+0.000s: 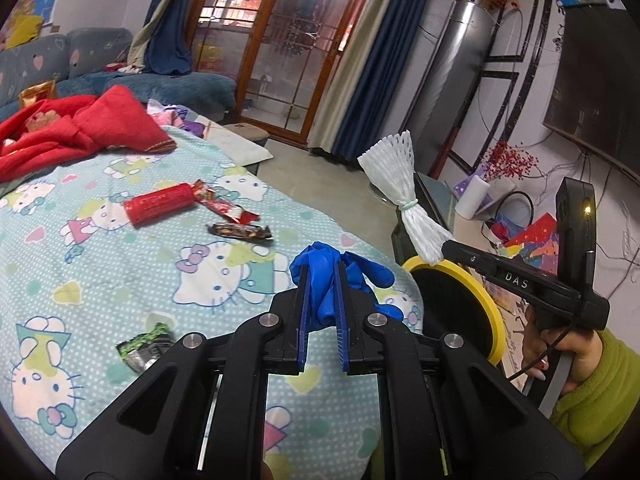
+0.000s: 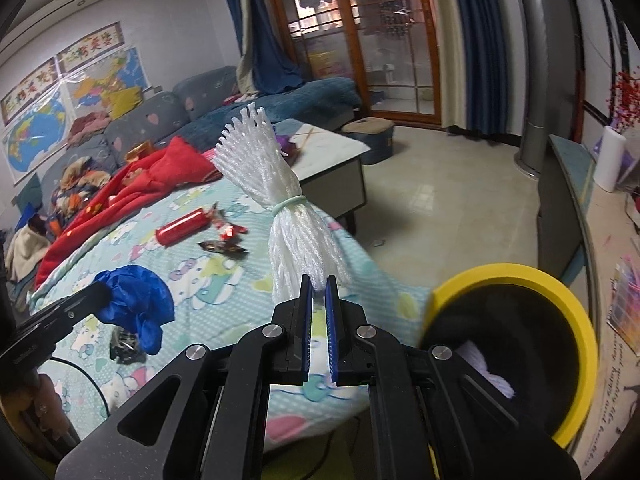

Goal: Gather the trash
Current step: 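Carry the blue glove and white foam net over the bin with both tools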

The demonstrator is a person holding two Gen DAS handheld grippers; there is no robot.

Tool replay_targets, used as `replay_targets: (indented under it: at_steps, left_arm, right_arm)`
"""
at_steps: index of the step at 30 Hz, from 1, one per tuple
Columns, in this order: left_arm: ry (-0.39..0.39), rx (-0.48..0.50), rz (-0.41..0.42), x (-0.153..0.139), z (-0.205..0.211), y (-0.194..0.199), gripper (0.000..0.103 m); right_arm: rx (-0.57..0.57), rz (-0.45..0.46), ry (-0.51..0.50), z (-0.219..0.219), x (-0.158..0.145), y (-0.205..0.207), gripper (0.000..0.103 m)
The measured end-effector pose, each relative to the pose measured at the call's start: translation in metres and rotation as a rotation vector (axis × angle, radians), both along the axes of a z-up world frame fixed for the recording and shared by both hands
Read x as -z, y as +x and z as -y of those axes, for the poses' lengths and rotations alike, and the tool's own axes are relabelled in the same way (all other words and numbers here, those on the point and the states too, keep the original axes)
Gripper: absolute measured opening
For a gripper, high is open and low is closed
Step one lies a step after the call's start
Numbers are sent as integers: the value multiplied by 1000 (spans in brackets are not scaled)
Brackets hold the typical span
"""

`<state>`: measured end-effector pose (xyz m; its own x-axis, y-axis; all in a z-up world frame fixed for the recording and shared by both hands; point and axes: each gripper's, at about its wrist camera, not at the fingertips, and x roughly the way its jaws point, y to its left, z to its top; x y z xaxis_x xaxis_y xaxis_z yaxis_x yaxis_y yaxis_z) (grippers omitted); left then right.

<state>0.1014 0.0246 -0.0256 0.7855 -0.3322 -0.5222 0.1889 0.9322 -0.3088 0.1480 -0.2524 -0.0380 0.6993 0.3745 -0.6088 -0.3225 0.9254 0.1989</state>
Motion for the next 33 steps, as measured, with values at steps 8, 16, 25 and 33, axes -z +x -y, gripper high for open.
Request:
replay_targets:
  at_steps: [8, 16, 25, 33]
  left_arm:
    - [21, 47, 15, 0, 25, 2, 7]
    - [44, 105, 27, 0, 54, 3, 7]
    - [65, 174, 30, 2, 89, 6, 7]
    - [73, 214, 22, 4, 112, 8, 7]
  right_arm:
    - [75, -2, -10, 33, 5, -7, 7]
    - [140, -15, -1, 63, 13, -14, 7]
    - [220, -28, 1, 94, 23, -21, 7]
    - [283, -54, 18, 120, 33, -22, 7]
